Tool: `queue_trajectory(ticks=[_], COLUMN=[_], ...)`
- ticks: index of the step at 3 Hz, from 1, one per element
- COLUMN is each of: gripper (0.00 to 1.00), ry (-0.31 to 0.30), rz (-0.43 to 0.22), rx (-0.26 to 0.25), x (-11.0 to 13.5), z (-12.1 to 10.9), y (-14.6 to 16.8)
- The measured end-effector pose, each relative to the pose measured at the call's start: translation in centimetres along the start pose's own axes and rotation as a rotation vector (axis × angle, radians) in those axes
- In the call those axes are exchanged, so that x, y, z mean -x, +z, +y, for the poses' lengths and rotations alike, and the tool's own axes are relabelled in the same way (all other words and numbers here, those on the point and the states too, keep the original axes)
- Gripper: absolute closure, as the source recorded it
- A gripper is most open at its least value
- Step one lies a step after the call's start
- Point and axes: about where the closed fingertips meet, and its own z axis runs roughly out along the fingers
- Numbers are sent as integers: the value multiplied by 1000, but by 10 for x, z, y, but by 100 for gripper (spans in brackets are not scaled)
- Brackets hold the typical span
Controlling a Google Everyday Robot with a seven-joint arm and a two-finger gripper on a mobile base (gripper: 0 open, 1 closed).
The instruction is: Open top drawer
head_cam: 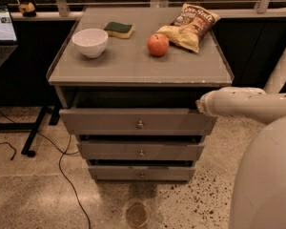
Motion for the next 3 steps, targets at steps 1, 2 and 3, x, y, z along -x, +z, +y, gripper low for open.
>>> queue_trajectory(ticks=[1,2,3], gripper=[100,100,100], ry=[0,-5,-24], rz=[0,40,61], rx=[0,41,124], x=[1,-9,-6], z=[0,1,-7], y=[-1,-15,-48])
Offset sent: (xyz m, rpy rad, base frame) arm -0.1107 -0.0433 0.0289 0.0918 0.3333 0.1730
